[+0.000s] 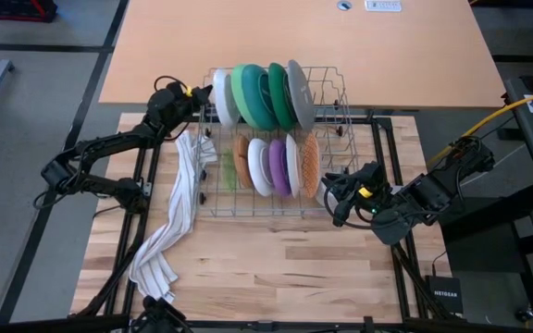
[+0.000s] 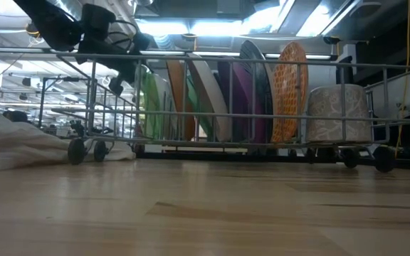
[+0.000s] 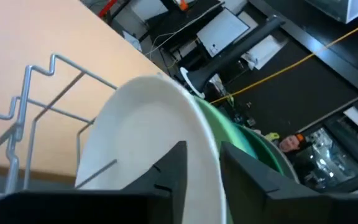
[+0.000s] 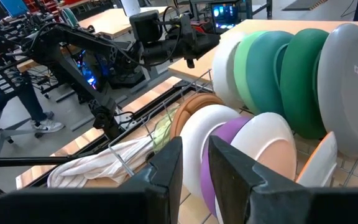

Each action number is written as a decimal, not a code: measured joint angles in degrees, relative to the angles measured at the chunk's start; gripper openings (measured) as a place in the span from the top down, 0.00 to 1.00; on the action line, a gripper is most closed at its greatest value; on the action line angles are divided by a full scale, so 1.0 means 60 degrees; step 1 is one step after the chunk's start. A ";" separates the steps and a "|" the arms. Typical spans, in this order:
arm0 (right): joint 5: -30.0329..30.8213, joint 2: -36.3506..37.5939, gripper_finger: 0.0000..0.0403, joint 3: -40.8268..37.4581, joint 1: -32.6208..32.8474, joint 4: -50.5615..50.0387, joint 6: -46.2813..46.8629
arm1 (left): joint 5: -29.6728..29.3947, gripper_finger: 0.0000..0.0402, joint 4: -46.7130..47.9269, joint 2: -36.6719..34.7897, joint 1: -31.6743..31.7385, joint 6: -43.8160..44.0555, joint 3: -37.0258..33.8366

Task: Sort dishes
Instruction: Put the white plate into the dish rack, then return to Home Position

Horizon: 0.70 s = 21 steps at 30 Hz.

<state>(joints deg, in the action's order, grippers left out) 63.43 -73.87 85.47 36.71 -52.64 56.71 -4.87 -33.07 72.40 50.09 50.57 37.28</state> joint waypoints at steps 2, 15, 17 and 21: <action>0.0000 0.0000 0.80 0.0000 0.0000 0.0000 -0.0002 | 0.0019 0.76 0.0037 0.0004 -0.0004 -0.0040 0.0000; 0.0058 0.0000 0.80 0.0000 0.0000 0.0011 0.0000 | 0.0194 0.59 0.0153 -0.0954 0.0445 -0.1410 0.0000; 0.0175 0.0040 0.80 0.0000 0.0001 0.0011 -0.0003 | 0.0209 0.59 0.0163 -0.1354 0.0488 -0.1560 -0.0001; 0.0221 0.0482 0.80 0.0000 0.0004 0.0011 -0.0004 | 0.0212 0.61 0.0144 -0.2429 0.0488 -0.2129 -0.0007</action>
<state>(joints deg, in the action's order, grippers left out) 64.76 -70.98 85.47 36.73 -52.58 56.69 -3.60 -32.21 57.83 53.01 37.79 37.23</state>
